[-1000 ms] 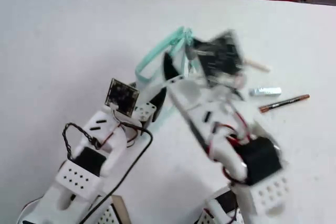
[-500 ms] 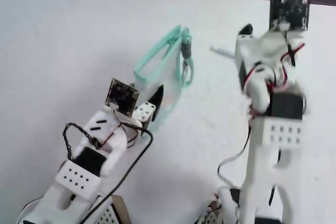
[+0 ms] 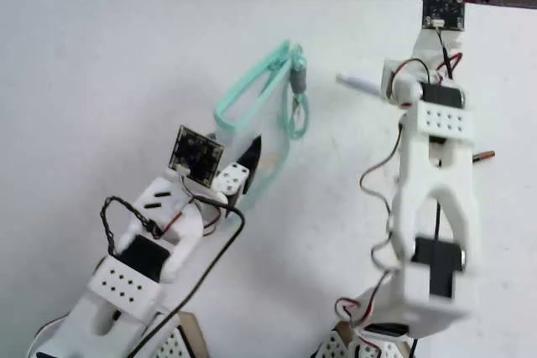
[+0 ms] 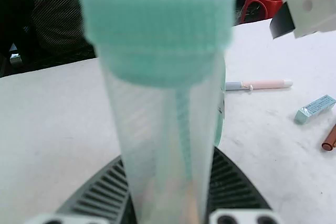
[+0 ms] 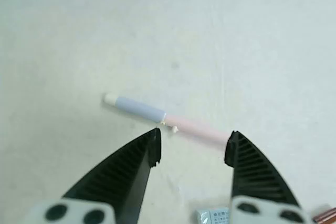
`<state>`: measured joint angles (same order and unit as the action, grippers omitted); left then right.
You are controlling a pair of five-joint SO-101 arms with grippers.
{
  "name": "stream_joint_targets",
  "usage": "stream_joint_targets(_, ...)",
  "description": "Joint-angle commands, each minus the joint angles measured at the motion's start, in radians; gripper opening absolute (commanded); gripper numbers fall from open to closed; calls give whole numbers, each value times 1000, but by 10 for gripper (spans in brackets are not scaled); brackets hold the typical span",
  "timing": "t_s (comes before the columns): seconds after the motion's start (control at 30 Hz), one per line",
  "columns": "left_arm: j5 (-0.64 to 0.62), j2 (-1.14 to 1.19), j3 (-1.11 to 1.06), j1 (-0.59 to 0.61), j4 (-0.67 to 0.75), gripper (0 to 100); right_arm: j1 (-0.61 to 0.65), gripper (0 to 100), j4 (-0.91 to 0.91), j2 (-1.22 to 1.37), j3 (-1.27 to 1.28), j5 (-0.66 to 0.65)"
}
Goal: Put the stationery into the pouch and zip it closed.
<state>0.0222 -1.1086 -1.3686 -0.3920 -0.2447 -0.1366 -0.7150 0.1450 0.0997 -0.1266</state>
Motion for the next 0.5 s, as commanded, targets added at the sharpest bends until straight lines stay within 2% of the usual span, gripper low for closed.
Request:
stream_joint_targets(0.0,17,-5,3,-4,20,121,35,203,18,162,-137,2)
stream_joint_targets(0.1,71,-5,3,-4,20,120,35,204,18,297,-209,2)
stream_joint_targets(0.23,75,-5,3,-4,21,120,31,204,15,414,-290,-2)
stream_joint_targets(0.47,78,-5,3,-4,21,120,31,204,-51,440,-361,0)
